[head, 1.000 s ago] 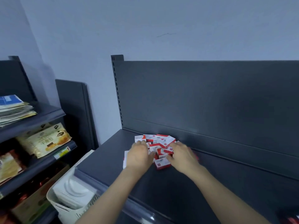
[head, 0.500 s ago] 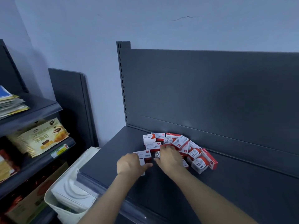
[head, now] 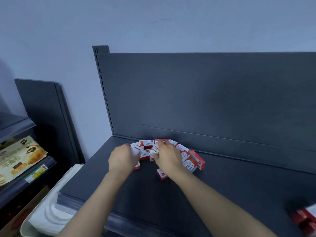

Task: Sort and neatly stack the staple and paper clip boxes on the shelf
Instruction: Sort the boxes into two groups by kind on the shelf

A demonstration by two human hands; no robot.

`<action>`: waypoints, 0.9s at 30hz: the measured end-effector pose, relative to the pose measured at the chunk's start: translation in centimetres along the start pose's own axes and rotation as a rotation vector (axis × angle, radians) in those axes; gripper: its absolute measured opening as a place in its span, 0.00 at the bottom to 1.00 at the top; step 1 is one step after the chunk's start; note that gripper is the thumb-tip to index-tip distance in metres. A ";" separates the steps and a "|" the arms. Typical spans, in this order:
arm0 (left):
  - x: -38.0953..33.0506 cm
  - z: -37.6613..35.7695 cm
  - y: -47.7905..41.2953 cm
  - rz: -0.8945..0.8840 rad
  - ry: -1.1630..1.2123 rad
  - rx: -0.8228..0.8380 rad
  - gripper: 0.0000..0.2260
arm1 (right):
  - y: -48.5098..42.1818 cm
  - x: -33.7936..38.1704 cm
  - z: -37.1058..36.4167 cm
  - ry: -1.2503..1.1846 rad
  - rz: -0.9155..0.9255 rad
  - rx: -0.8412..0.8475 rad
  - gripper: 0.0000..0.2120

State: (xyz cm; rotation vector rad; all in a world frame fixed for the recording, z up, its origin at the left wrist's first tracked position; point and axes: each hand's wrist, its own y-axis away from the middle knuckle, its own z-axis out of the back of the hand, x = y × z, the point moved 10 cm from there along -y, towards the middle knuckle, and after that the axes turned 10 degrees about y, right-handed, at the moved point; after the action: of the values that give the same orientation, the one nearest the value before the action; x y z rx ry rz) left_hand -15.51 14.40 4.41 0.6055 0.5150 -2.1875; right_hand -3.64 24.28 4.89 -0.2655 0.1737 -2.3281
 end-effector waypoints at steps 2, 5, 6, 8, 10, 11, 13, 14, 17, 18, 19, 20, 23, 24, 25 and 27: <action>-3.6 -0.2 0.0 -0.112 0.013 -0.012 0.13 | 0.4 -2.2 2.2 -0.018 -0.033 -0.028 0.16; -9.6 -1.2 0.7 -0.241 0.031 -0.016 0.13 | 1.6 -6.9 5.6 -0.035 -0.107 -0.066 0.15; -11.8 -1.8 1.1 -0.289 0.040 -0.013 0.13 | 2.3 -8.8 6.7 -0.037 -0.134 -0.079 0.15; -16.5 -3.2 2.5 -0.375 0.083 -0.007 0.13 | 4.0 -12.9 8.7 -0.035 -0.185 -0.107 0.15; -21.4 -5.0 4.5 -0.449 0.129 0.005 0.13 | 6.2 -17.4 10.6 -0.027 -0.236 -0.137 0.15; -23.7 -6.1 5.7 -0.478 0.150 0.016 0.13 | 7.4 -19.8 11.4 -0.021 -0.267 -0.147 0.15; -28.3 -8.6 8.2 -0.521 0.190 0.044 0.14 | 10.1 -24.9 12.9 -0.008 -0.327 -0.161 0.15; -30.5 -9.9 9.6 -0.542 0.213 0.059 0.16 | 11.5 -27.4 13.6 -0.002 -0.353 -0.164 0.16; -37.0 -13.5 14.5 -0.601 0.299 0.101 0.19 | 16.2 -35.0 15.3 0.019 -0.414 -0.178 0.16; -39.0 -14.6 16.2 -0.611 0.319 0.119 0.19 | 17.8 -37.4 15.9 0.028 -0.432 -0.179 0.16; -41.0 -15.8 18.0 -0.627 0.333 0.140 0.18 | 19.3 -39.7 16.3 0.035 -0.448 -0.179 0.16; -43.0 -16.9 19.9 -0.645 0.341 0.166 0.18 | 20.8 -41.7 16.8 0.044 -0.460 -0.175 0.16; -48.0 -19.6 25.4 -0.684 0.359 0.226 0.16 | 24.9 -47.2 18.1 0.079 -0.474 -0.165 0.17; -49.3 -20.4 27.0 -0.687 0.363 0.251 0.16 | 26.1 -48.9 18.5 0.083 -0.482 -0.169 0.17; -50.4 -21.1 28.6 -0.689 0.362 0.277 0.15 | 27.3 -50.5 19.0 0.084 -0.493 -0.174 0.17; -52.0 -22.4 31.5 -0.707 0.351 0.325 0.14 | 29.8 -53.2 19.5 0.088 -0.518 -0.173 0.18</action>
State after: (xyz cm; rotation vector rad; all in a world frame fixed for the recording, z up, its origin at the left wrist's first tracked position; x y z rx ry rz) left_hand 44.50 37.97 11.11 1.1275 0.6261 -2.8816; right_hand 57.95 41.05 10.27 -0.3240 0.3901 -2.8453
